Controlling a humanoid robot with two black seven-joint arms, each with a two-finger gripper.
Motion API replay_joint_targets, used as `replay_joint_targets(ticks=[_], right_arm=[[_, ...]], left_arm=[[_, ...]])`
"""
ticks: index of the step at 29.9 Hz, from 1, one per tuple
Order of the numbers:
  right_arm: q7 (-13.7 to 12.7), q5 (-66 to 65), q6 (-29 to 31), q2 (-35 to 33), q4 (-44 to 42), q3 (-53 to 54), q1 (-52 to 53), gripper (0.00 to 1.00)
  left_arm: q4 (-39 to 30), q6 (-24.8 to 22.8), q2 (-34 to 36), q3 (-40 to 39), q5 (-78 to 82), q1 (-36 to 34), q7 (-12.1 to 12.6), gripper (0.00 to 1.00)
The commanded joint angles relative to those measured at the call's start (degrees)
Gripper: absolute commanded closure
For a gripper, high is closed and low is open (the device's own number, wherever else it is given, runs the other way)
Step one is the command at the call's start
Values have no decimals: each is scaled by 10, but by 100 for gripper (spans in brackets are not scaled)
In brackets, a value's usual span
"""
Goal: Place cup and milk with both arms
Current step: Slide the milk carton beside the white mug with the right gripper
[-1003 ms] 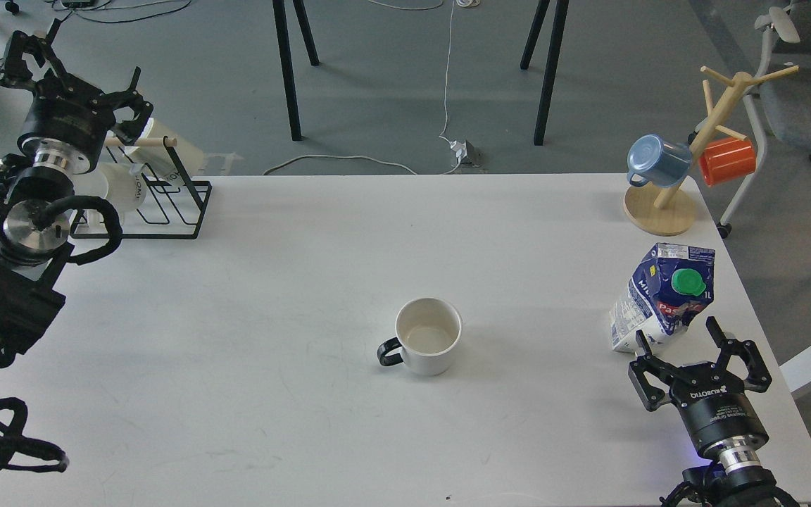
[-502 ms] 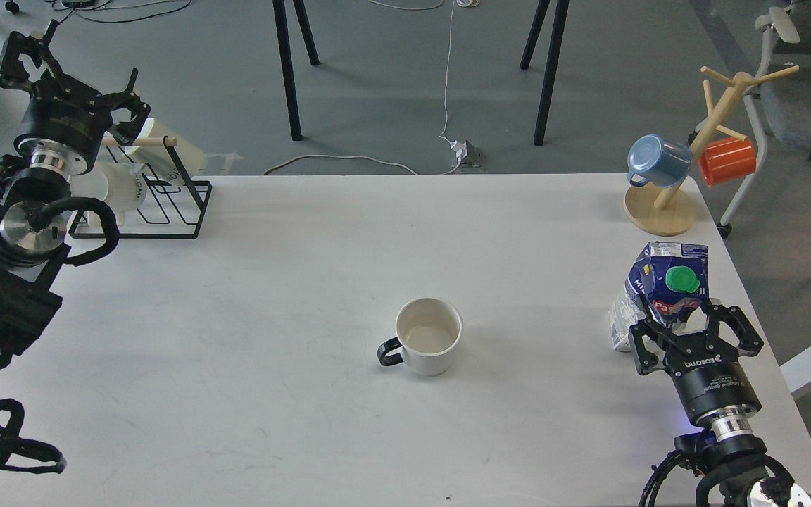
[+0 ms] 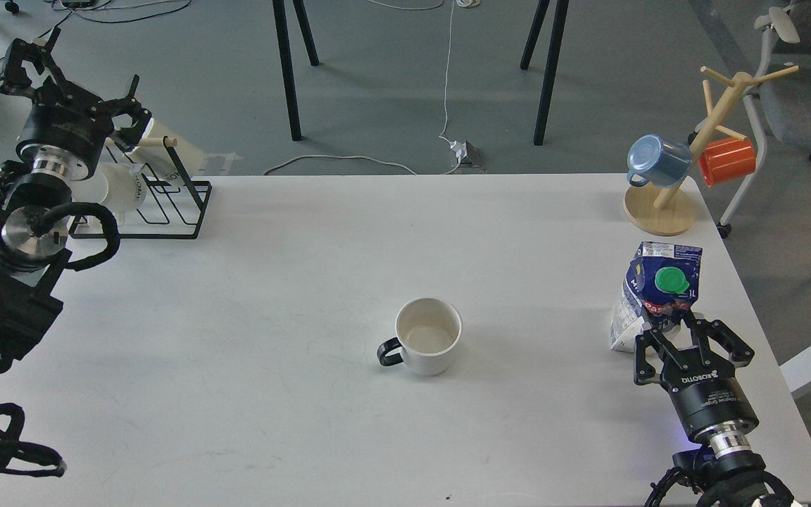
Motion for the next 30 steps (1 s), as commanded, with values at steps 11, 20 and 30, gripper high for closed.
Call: replay_joint_targets(ticks=[11, 20, 30], right_arm=[[-6, -9, 0, 27, 43, -135, 32, 78], [-10, -8, 0, 46, 37, -196, 41, 77], [-15, -8, 0, 46, 23, -205, 41, 73]], left_arm=[[0, 4, 0, 1, 1, 0, 0, 1], [0, 4, -1, 1, 2, 3, -1, 1], [0, 1, 0, 2, 2, 5, 0, 1]])
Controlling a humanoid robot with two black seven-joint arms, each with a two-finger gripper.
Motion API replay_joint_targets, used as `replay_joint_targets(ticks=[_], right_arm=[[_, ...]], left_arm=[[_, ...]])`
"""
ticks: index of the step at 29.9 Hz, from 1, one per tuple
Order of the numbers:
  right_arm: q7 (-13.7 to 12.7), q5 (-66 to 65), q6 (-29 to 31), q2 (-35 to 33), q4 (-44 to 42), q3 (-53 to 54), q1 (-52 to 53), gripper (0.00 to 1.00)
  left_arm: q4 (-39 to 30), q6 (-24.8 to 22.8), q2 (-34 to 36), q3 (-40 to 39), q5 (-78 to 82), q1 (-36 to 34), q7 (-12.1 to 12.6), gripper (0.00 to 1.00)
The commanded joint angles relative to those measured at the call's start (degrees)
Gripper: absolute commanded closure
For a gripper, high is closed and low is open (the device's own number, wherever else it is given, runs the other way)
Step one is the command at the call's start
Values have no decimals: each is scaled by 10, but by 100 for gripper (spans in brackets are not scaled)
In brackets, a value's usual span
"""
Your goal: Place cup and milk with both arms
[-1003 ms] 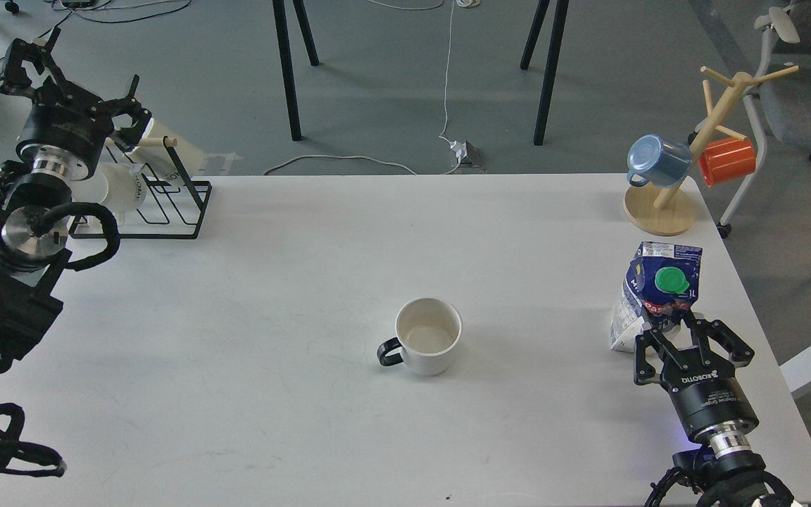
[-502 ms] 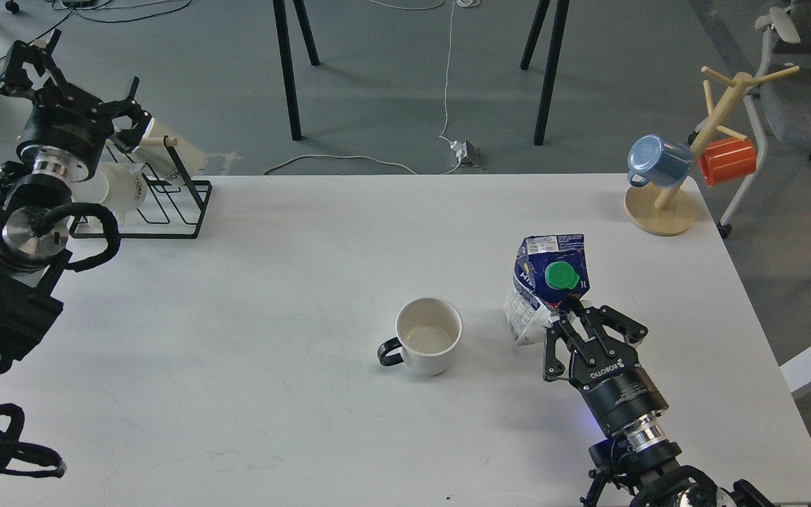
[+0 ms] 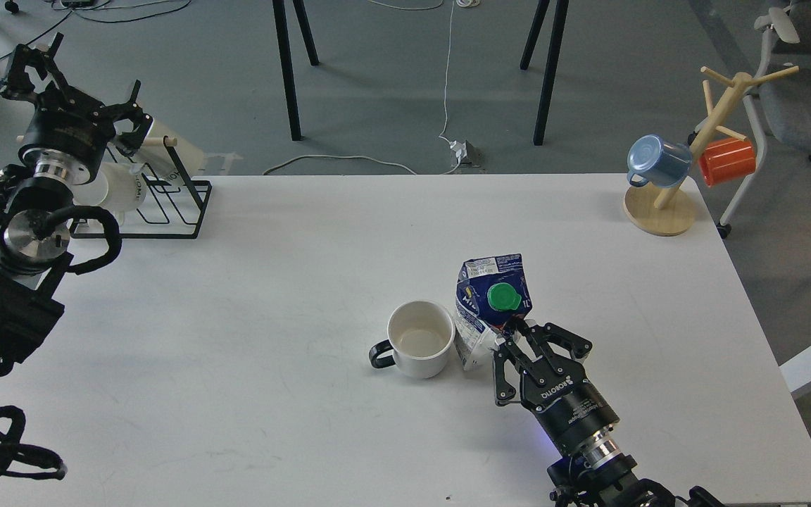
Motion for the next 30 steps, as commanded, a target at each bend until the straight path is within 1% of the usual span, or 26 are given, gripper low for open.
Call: replay_joint_targets(ticks=[1, 7, 8, 9, 11, 12, 13, 14, 16, 18, 27, 30], right_arm=[[-1, 1, 0, 0, -20, 2, 0, 73], [-1, 1, 0, 0, -31, 5, 0, 72], [0, 1, 0, 1, -31, 5, 0, 71], [0, 1, 0, 1, -32, 7, 1, 68], [0, 1, 0, 1, -34, 8, 2, 60], [0, 1, 0, 1, -34, 8, 2, 53], [1, 1, 0, 1, -34, 8, 2, 39], [1, 1, 0, 1, -34, 8, 2, 27], [2, 1, 0, 0, -32, 8, 0, 22], [2, 1, 0, 0, -33, 8, 0, 7], [3, 0, 0, -7, -28, 4, -31, 3], [3, 0, 0, -36, -27, 10, -55, 2]], left_arm=[[1, -2, 1, 0, 0, 1, 1, 1], [1, -2, 1, 1, 1, 3, 1, 1], [1, -2, 1, 1, 1, 3, 1, 1], [1, -1, 0, 1, 1, 3, 0, 1], [1, -1, 0, 1, 1, 3, 0, 1], [0, -1, -1, 1, 1, 3, 0, 1], [0, -1, -1, 1, 1, 3, 0, 1], [0, -1, -1, 1, 1, 4, 0, 1], [0, -1, -1, 1, 1, 5, -1, 1], [0, -1, -1, 1, 1, 5, -1, 1], [-1, -1, 0, 1, 0, 5, -2, 1], [-1, -2, 0, 0, 0, 5, -1, 1]])
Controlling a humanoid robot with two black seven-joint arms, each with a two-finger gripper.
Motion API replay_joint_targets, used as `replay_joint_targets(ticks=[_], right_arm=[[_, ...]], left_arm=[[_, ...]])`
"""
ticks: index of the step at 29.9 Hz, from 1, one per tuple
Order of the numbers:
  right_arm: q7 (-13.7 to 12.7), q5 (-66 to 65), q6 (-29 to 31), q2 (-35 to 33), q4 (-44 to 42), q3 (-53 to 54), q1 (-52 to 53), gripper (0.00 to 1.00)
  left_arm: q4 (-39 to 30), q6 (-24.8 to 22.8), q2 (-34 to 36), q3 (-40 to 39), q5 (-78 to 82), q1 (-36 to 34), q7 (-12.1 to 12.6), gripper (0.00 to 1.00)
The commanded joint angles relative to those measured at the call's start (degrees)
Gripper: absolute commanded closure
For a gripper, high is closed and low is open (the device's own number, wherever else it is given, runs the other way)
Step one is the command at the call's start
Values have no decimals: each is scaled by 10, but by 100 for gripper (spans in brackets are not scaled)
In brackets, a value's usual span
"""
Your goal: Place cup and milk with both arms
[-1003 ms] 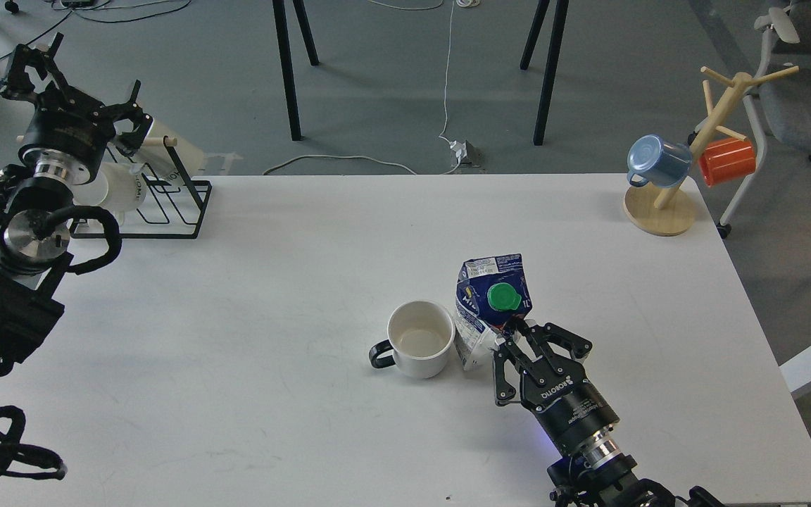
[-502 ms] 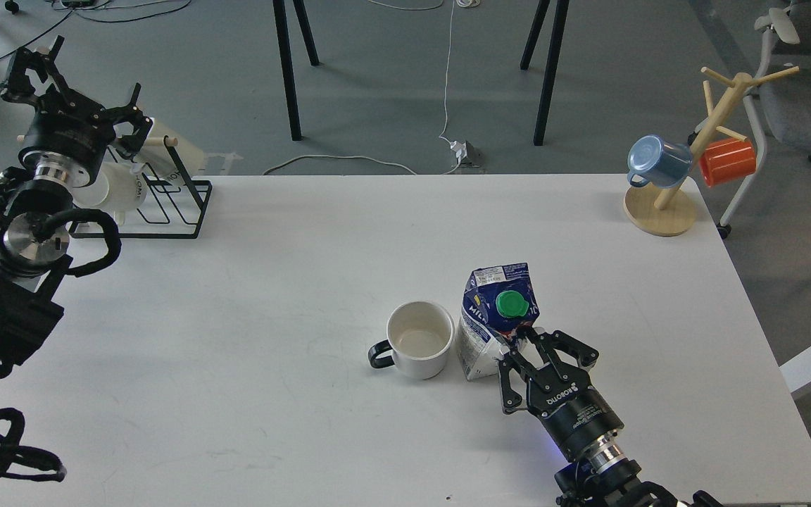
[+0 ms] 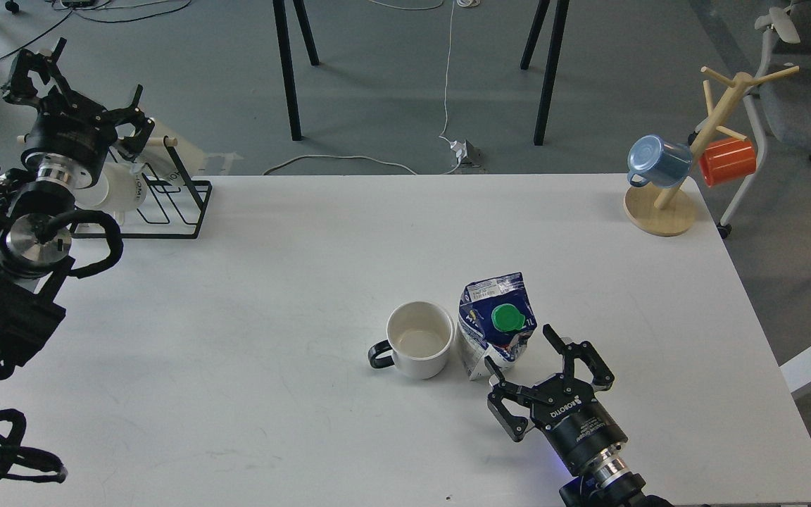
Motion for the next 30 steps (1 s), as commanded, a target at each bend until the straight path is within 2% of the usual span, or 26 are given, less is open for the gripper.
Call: replay_joint_targets(ticks=[1, 7, 12, 16, 21, 30], right_arm=[[0, 0, 0, -38, 1, 5, -27, 2], [1, 0, 0, -110, 22, 26, -58, 2], [2, 0, 0, -192, 75, 136, -72, 2], [1, 1, 0, -205, 65, 240, -33, 2], [1, 1, 0, -199, -43, 264, 128, 1], [-3, -4, 0, -199, -242, 207, 396, 1]], left_arm=[[0, -1, 1, -1, 0, 0, 0, 1], [-1, -1, 1, -3, 0, -1, 0, 1], [-4, -3, 0, -10, -2, -1, 1, 1], [-4, -3, -7, -10, -2, -1, 1, 0], [-4, 3, -27, -9, -2, -2, 5, 0], [-4, 0, -32, -10, -3, -2, 8, 1]])
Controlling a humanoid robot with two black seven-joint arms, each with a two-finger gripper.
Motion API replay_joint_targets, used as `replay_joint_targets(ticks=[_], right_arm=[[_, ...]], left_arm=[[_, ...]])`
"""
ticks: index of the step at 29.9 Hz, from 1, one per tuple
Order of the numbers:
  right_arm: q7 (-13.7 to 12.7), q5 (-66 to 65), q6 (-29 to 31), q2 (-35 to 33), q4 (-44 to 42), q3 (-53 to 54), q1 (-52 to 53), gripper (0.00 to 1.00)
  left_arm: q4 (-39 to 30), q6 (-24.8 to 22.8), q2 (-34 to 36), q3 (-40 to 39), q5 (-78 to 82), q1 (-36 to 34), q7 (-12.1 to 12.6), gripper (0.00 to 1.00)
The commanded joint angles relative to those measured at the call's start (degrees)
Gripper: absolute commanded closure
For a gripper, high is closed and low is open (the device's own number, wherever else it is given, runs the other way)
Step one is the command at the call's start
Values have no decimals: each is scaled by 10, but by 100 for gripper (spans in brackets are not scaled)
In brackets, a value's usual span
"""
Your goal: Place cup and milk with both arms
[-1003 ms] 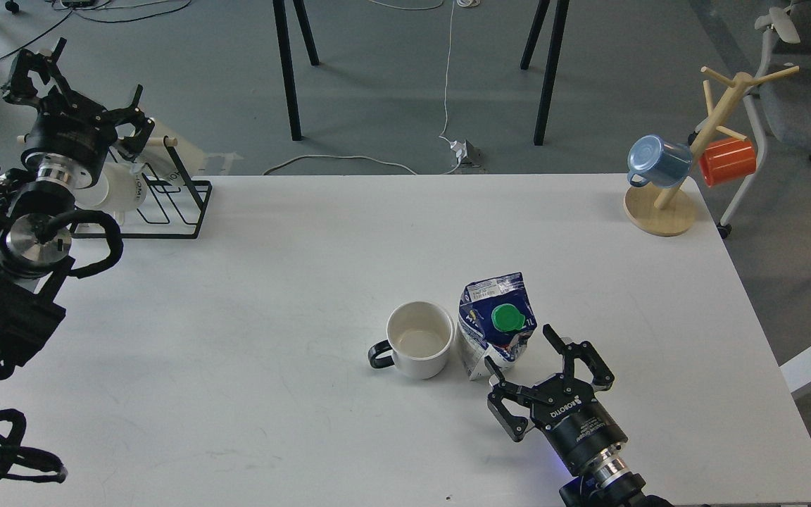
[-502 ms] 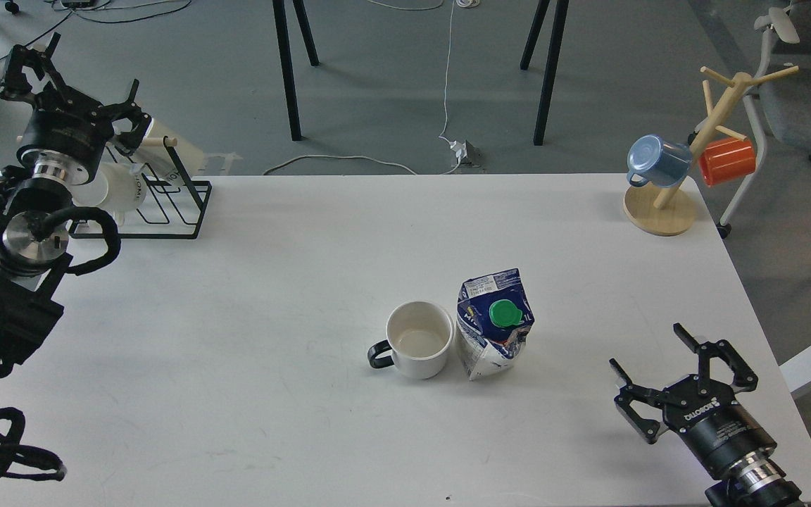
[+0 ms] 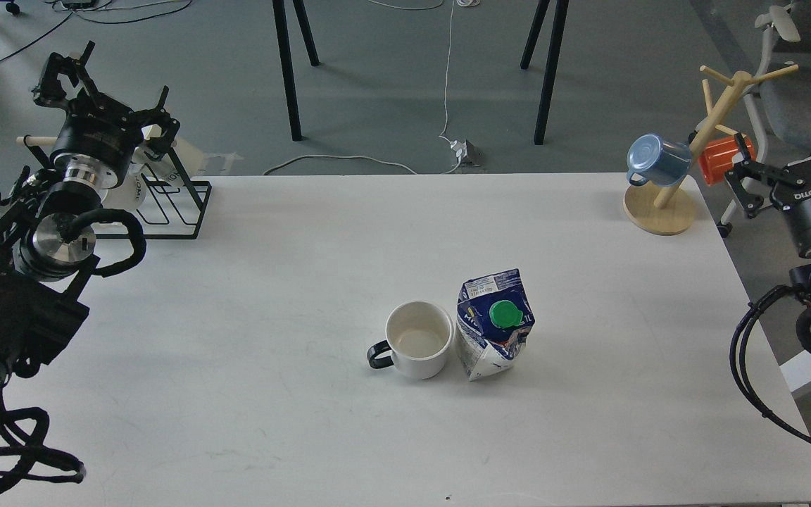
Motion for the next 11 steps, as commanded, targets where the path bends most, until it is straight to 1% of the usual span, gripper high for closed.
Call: replay_joint_targets(ticks=[1, 4, 7, 11], right_arm=[[-1, 0, 0, 4, -73, -30, 97, 1], [3, 0, 0, 25, -129, -68, 167, 1], [3, 0, 0, 47, -168, -100, 209, 1], [4, 1, 0, 51, -168, -112, 219, 1]], left_arm=[[0, -1, 0, -1, -1, 0, 0, 1], [0, -2, -1, -2, -2, 0, -1, 1], [0, -2, -1, -3, -2, -1, -2, 1], [0, -2, -1, -4, -3, -2, -3, 1]])
